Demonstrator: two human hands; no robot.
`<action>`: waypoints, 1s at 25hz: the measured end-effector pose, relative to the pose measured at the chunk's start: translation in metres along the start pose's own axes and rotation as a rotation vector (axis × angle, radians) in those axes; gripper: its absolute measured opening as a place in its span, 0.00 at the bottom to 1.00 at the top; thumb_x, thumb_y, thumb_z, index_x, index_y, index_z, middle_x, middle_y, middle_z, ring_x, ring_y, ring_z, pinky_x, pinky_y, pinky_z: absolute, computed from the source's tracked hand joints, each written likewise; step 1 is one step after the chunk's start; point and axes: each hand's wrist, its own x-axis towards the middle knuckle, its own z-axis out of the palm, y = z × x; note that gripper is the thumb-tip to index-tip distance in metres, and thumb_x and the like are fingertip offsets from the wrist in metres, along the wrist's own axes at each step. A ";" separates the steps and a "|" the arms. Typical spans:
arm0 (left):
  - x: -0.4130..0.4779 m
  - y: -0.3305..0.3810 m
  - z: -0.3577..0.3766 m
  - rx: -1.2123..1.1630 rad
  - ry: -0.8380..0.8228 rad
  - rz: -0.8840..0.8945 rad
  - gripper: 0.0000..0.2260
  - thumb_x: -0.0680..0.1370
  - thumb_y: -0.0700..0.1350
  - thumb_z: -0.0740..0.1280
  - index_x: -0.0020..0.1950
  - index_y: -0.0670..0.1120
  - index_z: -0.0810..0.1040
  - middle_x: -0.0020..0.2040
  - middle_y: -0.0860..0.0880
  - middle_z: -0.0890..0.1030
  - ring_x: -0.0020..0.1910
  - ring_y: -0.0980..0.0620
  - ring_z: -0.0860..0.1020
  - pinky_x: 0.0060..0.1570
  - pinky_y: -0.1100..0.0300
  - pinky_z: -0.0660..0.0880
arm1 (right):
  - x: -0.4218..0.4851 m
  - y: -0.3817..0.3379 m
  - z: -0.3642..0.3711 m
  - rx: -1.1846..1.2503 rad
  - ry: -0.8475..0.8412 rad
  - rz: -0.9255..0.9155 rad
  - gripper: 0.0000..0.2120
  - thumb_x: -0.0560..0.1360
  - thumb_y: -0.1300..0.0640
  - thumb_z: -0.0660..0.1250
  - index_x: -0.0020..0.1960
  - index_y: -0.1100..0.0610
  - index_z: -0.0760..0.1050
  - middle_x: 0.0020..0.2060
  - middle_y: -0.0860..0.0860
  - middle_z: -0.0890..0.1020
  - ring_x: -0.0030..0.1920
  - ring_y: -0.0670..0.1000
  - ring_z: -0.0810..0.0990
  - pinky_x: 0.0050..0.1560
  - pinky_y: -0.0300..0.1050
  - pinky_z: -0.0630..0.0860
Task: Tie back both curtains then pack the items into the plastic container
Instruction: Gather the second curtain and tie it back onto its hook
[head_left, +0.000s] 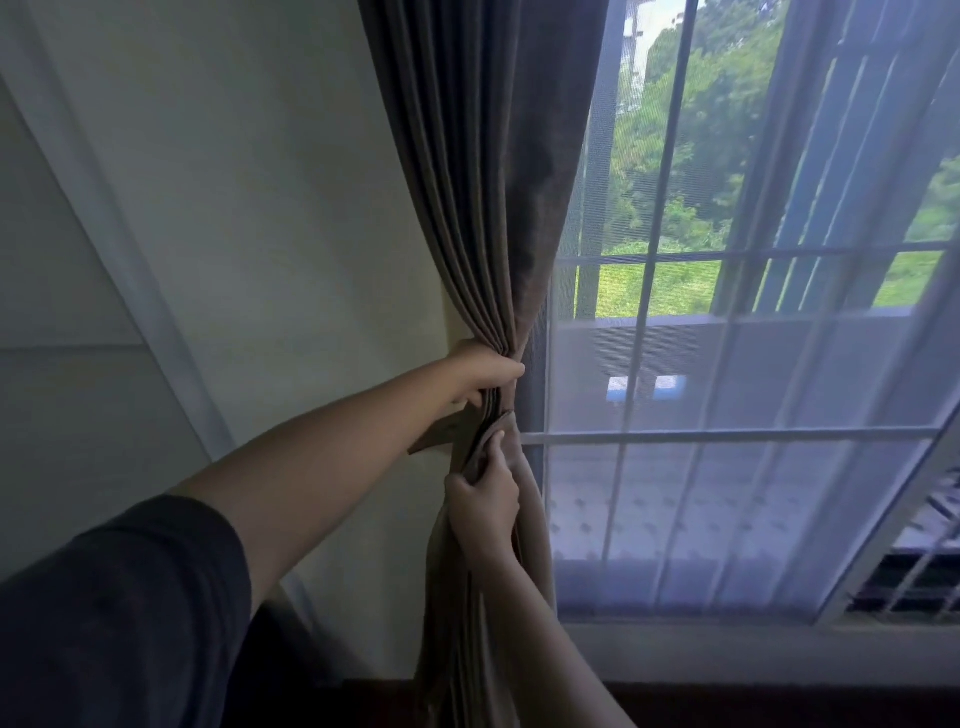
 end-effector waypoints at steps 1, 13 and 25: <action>0.000 0.000 -0.001 -0.011 -0.007 -0.007 0.16 0.75 0.50 0.67 0.59 0.43 0.75 0.56 0.45 0.79 0.53 0.44 0.80 0.46 0.57 0.78 | 0.003 0.003 0.004 0.008 -0.009 0.004 0.41 0.67 0.61 0.62 0.76 0.48 0.50 0.49 0.53 0.82 0.49 0.56 0.79 0.53 0.51 0.76; 0.000 0.000 0.003 -0.001 -0.014 0.021 0.19 0.77 0.52 0.65 0.64 0.44 0.73 0.61 0.45 0.77 0.55 0.44 0.79 0.27 0.62 0.68 | 0.037 0.027 -0.001 0.056 0.260 -0.039 0.14 0.71 0.53 0.69 0.56 0.52 0.73 0.56 0.53 0.69 0.54 0.54 0.74 0.61 0.51 0.72; 0.009 -0.004 0.014 -0.098 -0.005 0.025 0.18 0.75 0.50 0.67 0.61 0.42 0.75 0.58 0.42 0.79 0.54 0.42 0.79 0.51 0.52 0.80 | 0.064 0.010 -0.001 -0.122 0.203 0.053 0.27 0.66 0.43 0.71 0.61 0.52 0.71 0.52 0.51 0.83 0.58 0.55 0.77 0.69 0.57 0.63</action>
